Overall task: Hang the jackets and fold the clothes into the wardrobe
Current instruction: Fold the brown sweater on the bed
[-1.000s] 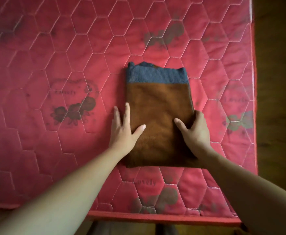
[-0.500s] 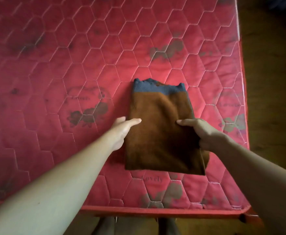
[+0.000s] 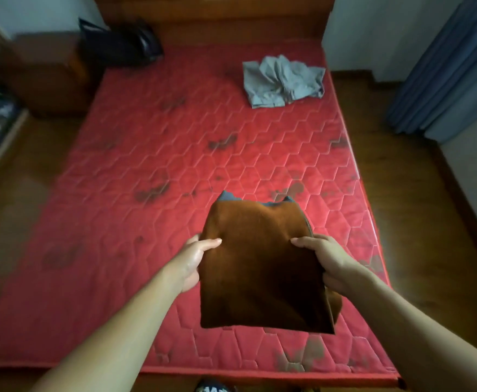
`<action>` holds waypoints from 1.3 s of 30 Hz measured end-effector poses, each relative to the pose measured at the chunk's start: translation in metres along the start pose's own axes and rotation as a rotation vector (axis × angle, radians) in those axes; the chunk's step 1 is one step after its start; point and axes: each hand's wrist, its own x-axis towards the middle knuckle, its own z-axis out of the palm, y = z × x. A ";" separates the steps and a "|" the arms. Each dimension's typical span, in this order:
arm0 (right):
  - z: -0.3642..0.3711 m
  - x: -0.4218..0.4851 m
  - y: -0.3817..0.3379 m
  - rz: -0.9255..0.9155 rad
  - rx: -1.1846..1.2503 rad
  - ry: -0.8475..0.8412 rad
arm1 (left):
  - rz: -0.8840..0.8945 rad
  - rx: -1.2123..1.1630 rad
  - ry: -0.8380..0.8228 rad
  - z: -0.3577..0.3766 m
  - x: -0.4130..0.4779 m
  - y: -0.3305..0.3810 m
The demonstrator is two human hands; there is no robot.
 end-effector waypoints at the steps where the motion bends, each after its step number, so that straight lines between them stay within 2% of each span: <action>1: 0.009 -0.018 -0.013 -0.032 -0.008 0.005 | 0.009 -0.019 0.010 -0.005 -0.022 0.013; 8: 0.059 -0.120 -0.071 -0.204 -0.087 -0.047 | 0.115 -0.098 0.172 -0.035 -0.147 0.055; 13: 0.082 -0.156 -0.082 -0.266 -0.180 -0.187 | 0.187 -0.208 0.310 -0.046 -0.214 0.041; 19: 0.127 -0.176 -0.077 -0.291 -0.299 -0.412 | 0.244 -0.395 0.400 -0.065 -0.281 -0.004; 25: 0.200 -0.214 -0.042 -0.208 -0.389 -0.574 | 0.277 -0.582 0.539 -0.112 -0.350 -0.064; 29: 0.264 -0.241 -0.016 -0.216 -0.473 -0.658 | 0.320 -0.693 0.629 -0.153 -0.394 -0.101; 39: 0.502 -0.329 0.122 -0.211 -0.611 -0.796 | 0.326 -0.820 0.864 -0.341 -0.523 -0.229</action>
